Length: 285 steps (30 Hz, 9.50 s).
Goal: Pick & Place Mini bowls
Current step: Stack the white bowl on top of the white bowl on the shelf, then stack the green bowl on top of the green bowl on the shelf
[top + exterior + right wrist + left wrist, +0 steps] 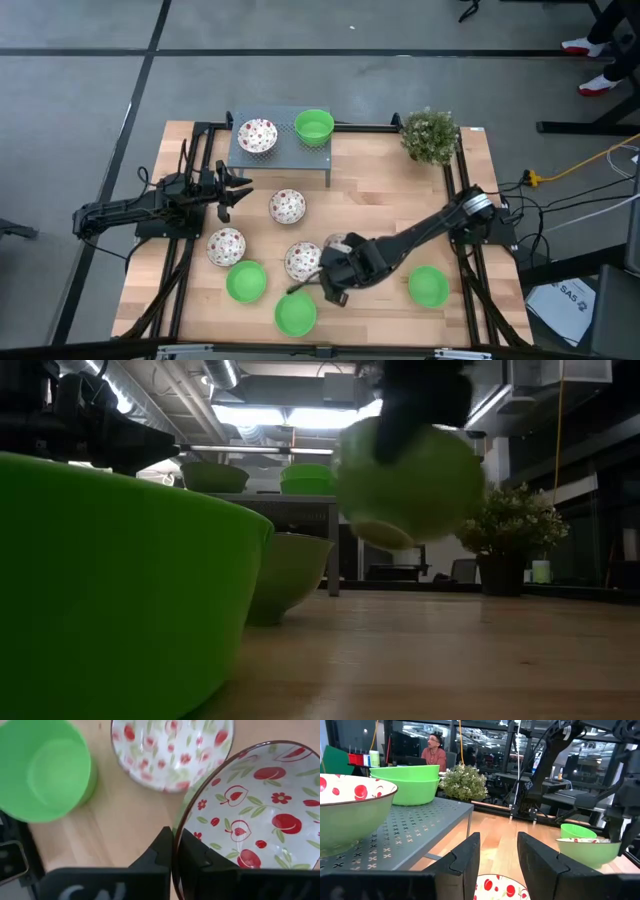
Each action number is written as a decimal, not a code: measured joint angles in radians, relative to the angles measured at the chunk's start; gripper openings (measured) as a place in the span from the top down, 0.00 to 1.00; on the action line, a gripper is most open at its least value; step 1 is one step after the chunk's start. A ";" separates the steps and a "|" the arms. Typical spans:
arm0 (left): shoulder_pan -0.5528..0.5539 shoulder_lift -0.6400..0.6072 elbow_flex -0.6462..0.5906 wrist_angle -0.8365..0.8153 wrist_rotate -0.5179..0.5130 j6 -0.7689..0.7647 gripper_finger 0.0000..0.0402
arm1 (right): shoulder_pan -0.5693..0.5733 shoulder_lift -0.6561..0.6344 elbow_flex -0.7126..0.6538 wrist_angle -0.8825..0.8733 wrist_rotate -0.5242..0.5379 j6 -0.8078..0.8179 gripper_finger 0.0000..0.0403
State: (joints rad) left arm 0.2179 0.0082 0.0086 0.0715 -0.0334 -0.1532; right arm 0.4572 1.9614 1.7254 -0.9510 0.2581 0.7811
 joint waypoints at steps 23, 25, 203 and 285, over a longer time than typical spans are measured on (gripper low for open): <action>0.000 0.000 0.000 0.006 0.000 0.000 0.69 | -0.359 0.001 0.411 -0.012 0.060 -0.927 0.96; 0.000 0.000 0.000 0.006 0.000 0.000 0.69 | -0.389 0.001 0.435 -0.012 0.055 -0.995 0.96; 0.000 0.000 0.000 0.006 0.000 0.000 0.69 | -0.774 0.248 0.477 0.502 -0.470 -1.126 0.61; 0.000 0.000 0.000 0.006 0.000 0.000 0.69 | -0.058 0.310 0.608 0.260 0.008 -0.415 0.61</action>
State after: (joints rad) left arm 0.2177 0.0084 0.0086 0.0779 -0.0335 -0.1532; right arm 0.3996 2.2715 2.3333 -0.6909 0.2661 0.3662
